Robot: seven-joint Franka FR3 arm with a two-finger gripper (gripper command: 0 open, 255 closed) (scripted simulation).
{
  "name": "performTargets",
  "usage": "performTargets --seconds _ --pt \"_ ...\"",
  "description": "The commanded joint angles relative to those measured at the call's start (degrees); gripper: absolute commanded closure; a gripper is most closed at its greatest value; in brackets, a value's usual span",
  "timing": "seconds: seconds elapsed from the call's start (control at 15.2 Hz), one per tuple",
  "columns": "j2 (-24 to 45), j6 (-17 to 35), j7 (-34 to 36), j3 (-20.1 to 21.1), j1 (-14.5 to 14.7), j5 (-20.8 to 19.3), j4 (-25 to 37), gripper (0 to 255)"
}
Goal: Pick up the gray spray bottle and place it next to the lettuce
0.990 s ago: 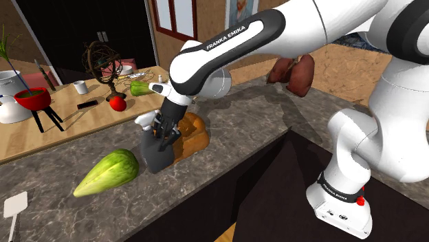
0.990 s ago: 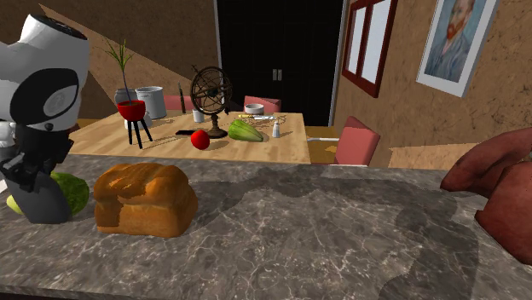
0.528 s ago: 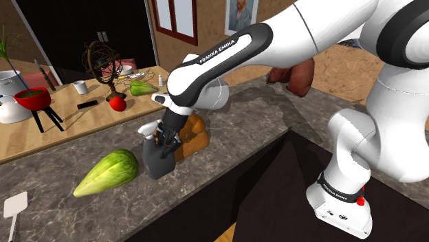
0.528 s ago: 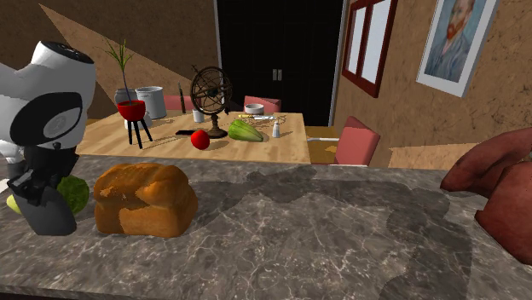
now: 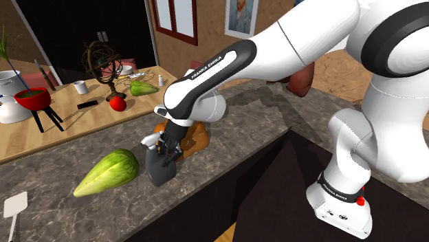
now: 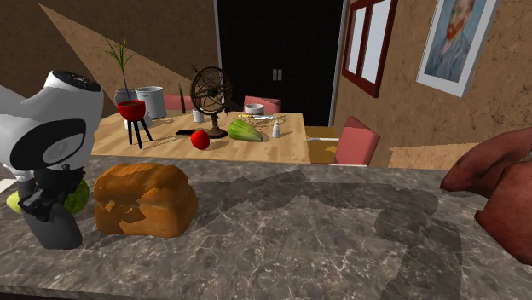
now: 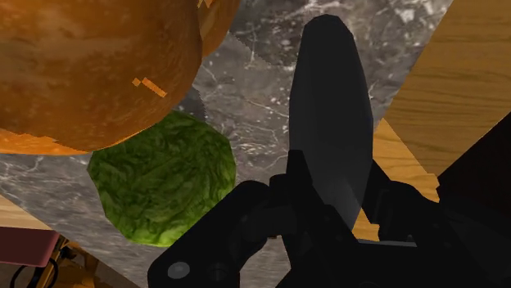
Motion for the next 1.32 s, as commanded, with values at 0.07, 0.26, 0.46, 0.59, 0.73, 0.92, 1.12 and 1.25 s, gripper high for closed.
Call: performTargets --seconds 0.07,0.26,0.46,0.59,0.73,0.92,1.12,1.25 --pt "0.60 0.39 -1.19 0.34 -0.29 1.21 -0.18 255" --pt "0.61 0.38 -1.19 0.34 -0.29 1.21 -0.17 255" --pt "0.61 0.38 -1.19 0.34 -0.29 1.21 -0.17 255" --pt "0.61 0.38 -1.19 0.34 -0.29 1.21 -0.17 0" --pt "0.60 0.38 -1.19 0.34 -0.29 1.20 -0.17 0" --pt "-1.34 -0.14 -0.02 -0.49 -0.04 -0.77 -1.09 0" --pt "-6.78 -1.76 3.57 -2.70 0.52 -6.66 -3.28 0" --pt "-6.78 -1.76 3.57 -2.64 0.47 -6.67 -3.28 0"
